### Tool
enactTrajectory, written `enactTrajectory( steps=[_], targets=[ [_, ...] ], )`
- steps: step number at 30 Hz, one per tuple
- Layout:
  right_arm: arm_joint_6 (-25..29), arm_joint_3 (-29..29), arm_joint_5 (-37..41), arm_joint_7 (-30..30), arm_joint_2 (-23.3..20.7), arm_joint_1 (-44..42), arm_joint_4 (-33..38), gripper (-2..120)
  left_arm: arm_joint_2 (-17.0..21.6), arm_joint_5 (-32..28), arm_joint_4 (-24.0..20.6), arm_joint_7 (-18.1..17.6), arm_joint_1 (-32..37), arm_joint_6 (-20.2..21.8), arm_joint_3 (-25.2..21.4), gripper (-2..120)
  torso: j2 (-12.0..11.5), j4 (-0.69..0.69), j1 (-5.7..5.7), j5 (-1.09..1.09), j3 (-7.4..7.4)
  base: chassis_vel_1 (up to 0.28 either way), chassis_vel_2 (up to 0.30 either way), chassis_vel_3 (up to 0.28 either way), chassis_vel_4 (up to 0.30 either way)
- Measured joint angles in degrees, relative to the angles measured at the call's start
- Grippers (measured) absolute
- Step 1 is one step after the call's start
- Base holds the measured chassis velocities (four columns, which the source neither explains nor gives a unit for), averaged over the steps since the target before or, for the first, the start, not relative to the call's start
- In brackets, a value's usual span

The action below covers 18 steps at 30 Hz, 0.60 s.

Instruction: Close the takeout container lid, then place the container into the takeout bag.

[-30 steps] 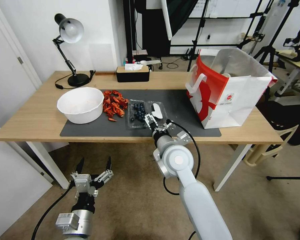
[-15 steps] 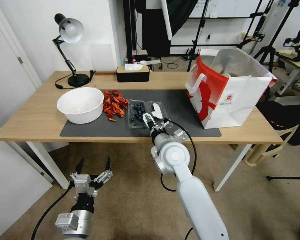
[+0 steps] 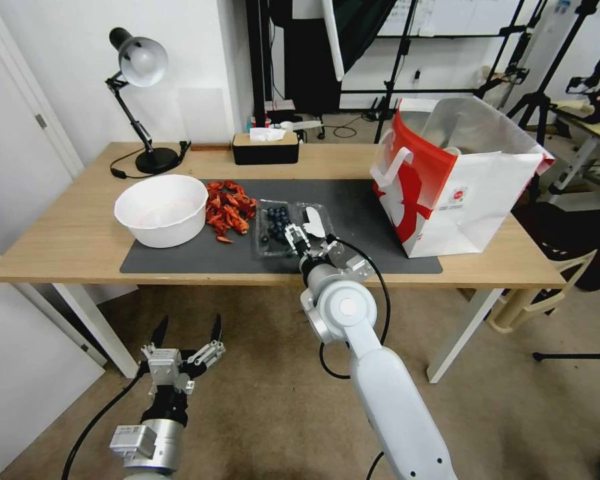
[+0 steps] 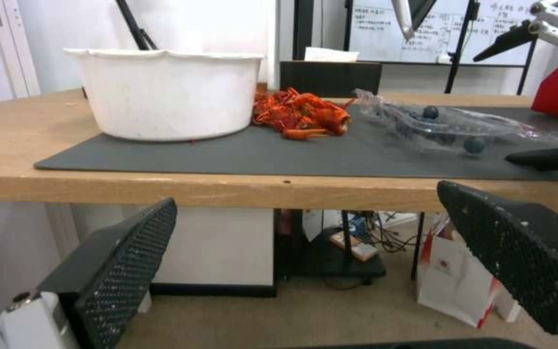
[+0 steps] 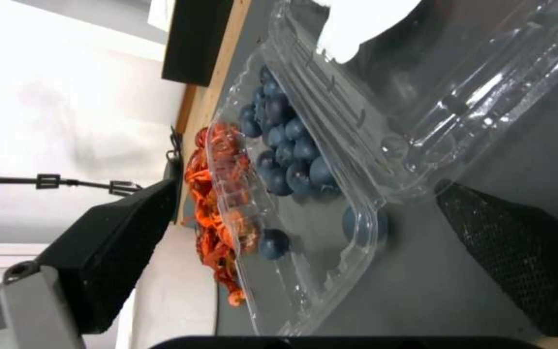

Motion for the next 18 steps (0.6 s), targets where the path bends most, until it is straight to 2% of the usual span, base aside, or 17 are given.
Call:
enactTrajectory(
  steps=[18],
  targets=[
    [1.2, 0.6, -3.5, -1.6, 0.3, 1.1, -1.6, 100, -0.4, 0.1, 0.6, 0.0, 0.1, -0.6, 0.3, 100, 0.0, -0.01, 0.03, 0.00, 0.03, 0.000, 0.000, 0.000, 0.000]
  ],
)
